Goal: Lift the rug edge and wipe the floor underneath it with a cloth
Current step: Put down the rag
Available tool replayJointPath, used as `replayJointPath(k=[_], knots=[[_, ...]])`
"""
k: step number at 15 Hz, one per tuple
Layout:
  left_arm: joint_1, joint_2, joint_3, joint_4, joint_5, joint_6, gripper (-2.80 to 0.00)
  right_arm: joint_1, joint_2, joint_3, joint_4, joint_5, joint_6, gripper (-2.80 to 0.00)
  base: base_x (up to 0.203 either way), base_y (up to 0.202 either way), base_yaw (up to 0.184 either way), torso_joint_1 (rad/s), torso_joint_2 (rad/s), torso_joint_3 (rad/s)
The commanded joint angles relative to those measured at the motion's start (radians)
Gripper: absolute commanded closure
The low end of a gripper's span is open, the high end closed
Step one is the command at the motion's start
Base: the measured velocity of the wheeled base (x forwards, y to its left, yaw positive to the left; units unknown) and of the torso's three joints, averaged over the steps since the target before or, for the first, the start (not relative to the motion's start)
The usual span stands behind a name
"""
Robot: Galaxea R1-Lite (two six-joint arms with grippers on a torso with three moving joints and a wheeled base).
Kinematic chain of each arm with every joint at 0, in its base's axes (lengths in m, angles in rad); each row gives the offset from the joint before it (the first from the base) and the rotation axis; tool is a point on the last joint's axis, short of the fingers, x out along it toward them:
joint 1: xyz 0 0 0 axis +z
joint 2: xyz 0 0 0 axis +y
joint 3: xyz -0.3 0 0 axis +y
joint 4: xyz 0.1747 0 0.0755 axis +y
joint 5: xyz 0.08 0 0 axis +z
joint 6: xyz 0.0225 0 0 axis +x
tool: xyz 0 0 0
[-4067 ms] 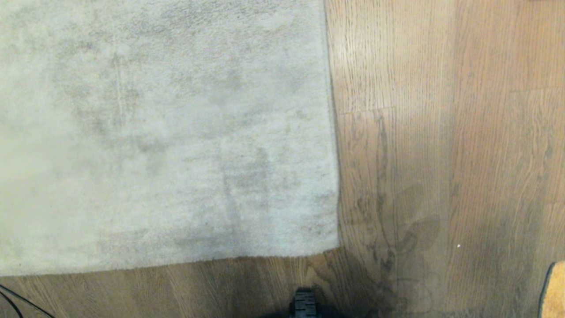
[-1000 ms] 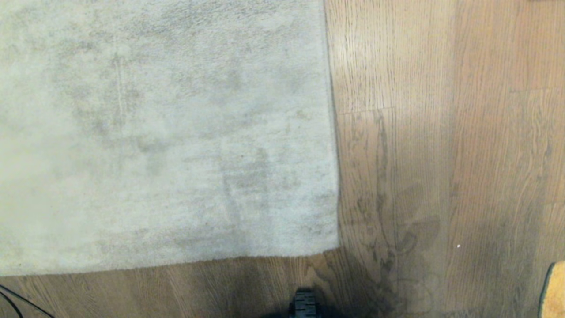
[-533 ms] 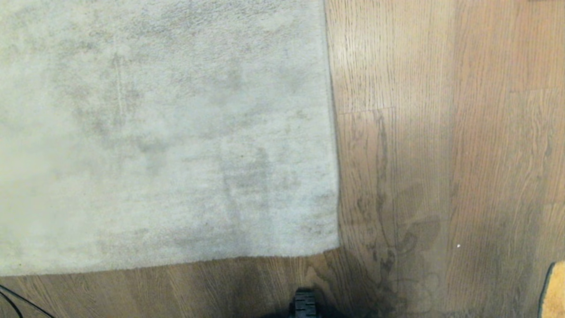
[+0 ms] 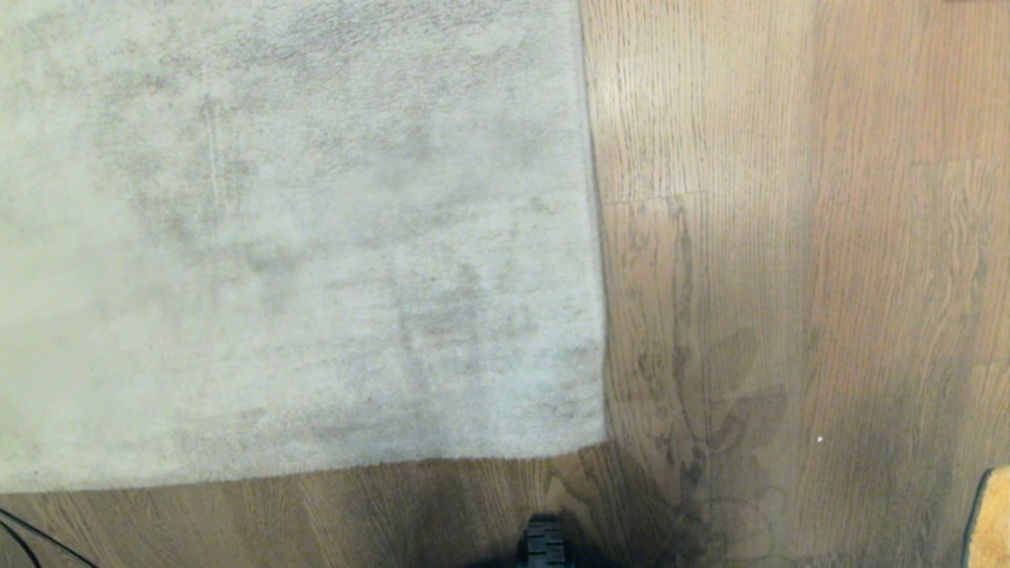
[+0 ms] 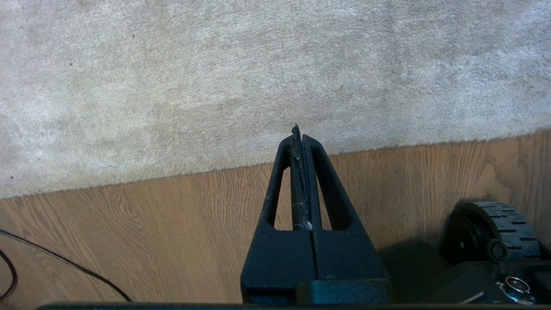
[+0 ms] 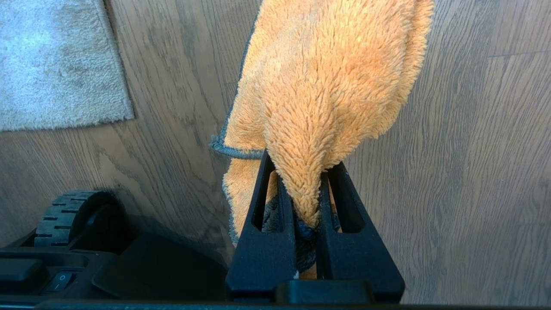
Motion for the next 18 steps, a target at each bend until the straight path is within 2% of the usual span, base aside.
replayJointPath(k=[1, 18], knots=[[0.000, 0.000, 0.000, 0.000, 0.000, 0.000, 0.00, 0.000, 0.001, 0.000, 0.000, 0.001, -0.001, 0.00, 0.000, 0.000, 0.000, 0.000, 0.00, 0.000], [0.000, 0.000, 0.000, 0.000, -0.002, 0.003, 0.00, 0.001, 0.001, 0.000, 0.001, 0.001, -0.001, 0.00, 0.000, 0.002, 0.001, 0.000, 0.00, 0.000]])
